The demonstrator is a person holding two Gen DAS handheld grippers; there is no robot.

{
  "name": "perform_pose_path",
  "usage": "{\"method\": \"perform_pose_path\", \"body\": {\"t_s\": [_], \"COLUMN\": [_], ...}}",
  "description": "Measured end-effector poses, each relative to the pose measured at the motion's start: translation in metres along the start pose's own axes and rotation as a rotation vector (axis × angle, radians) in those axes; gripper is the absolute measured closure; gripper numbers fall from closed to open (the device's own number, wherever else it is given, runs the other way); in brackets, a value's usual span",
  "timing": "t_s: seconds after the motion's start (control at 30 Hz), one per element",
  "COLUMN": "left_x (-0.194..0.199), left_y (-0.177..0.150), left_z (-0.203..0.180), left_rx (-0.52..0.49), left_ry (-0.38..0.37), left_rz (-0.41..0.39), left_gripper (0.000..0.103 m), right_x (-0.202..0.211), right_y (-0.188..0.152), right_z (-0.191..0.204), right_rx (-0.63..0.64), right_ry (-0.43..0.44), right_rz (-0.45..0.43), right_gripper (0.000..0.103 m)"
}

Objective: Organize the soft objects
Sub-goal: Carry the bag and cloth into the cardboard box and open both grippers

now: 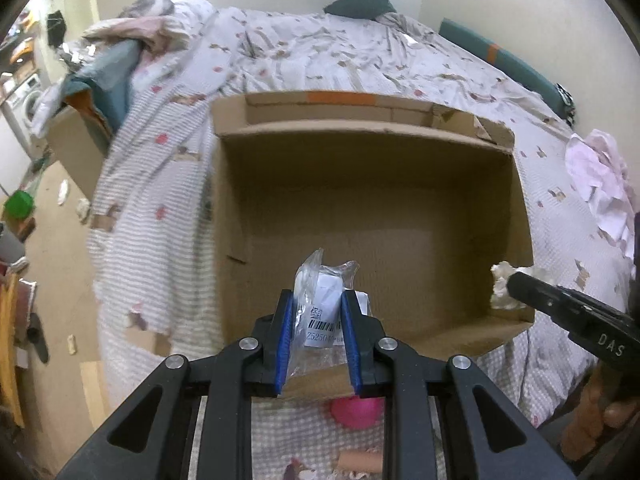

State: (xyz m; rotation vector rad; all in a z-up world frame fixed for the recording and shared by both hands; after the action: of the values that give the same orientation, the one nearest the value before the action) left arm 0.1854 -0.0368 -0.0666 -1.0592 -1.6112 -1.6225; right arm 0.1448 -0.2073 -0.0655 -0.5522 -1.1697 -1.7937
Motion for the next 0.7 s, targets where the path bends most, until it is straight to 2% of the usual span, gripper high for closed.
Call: {"method": "perform_pose_path", "body": {"t_s": [0.07,0.17,0.27,0.7], "left_x": [-0.009,-0.022,-0.03,-0.038], "left_y": [-0.004,-0.008,-0.011,-0.021], "left_z": [-0.001,-0.004,-0.003,-0.01], "left_rx": [-0.005,0.012,0.017,0.009], "left_ry": [0.003,-0.033,-0.027,-0.032], "left_rz": [-0.006,0.015,0.026,0.048], "left_gripper": [0.082,0.082,0.082,0.082], "right_x": [-0.005,-0.013,-0.022,-0.048], "right_y": [-0.002,-0.007,-0.011,-0.027], "right_z": [-0.002,-0.004,-0.006,-0.013], "right_rx": [-0.005,-0.004,-0.006,-0.009], "right_ry": [-0.003,-0.011,-0.02,-0.083], "right_rz": [0.011,0.03,0.058,0.152], "right_gripper": [0.082,0.082,0.082,0.082]}}
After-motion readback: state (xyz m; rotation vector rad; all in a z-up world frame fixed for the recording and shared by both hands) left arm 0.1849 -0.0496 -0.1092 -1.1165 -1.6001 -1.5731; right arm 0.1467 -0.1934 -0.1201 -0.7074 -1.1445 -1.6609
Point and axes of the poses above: each gripper's, at about its wrist camera, not at the fingertips, and x roughly against the way its jaws point, z to its left, y to its top, the point moved 8 cm from there along -x, roughly the way its jaws point, and after that the axes turned 1 degree about z, right-handed, at the moved point
